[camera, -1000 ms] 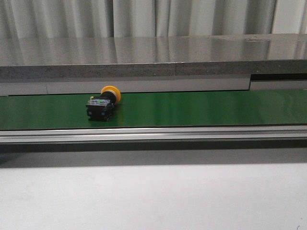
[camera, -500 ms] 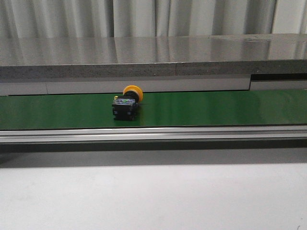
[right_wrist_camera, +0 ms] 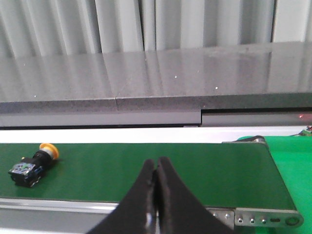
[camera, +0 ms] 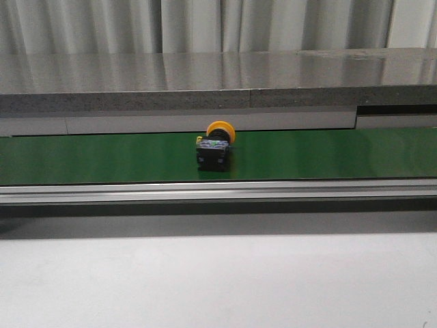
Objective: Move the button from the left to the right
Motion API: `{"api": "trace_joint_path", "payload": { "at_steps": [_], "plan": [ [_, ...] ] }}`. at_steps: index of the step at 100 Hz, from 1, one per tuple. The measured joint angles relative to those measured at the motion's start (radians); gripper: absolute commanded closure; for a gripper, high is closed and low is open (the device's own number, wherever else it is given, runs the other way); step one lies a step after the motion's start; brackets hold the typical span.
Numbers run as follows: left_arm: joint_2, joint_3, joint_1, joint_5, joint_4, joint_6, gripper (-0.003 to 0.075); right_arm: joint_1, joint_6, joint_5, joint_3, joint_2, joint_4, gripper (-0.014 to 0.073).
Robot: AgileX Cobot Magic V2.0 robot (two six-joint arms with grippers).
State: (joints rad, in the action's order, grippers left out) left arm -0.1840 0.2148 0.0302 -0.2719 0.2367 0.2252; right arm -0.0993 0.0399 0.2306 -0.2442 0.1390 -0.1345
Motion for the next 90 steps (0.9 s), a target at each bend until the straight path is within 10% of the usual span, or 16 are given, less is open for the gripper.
{"api": "trace_joint_path", "payload": {
  "at_steps": [46, 90],
  "plan": [
    [0.000, 0.000, 0.000, 0.000, 0.000, 0.000, 0.0741, 0.000, 0.000, 0.507, -0.452, 0.489, -0.015, 0.0661],
    [0.000, 0.000, 0.000, 0.000, 0.000, 0.000, 0.0741, 0.000, 0.000, 0.541, -0.599, 0.829, -0.053, 0.0661]
  ]
}}
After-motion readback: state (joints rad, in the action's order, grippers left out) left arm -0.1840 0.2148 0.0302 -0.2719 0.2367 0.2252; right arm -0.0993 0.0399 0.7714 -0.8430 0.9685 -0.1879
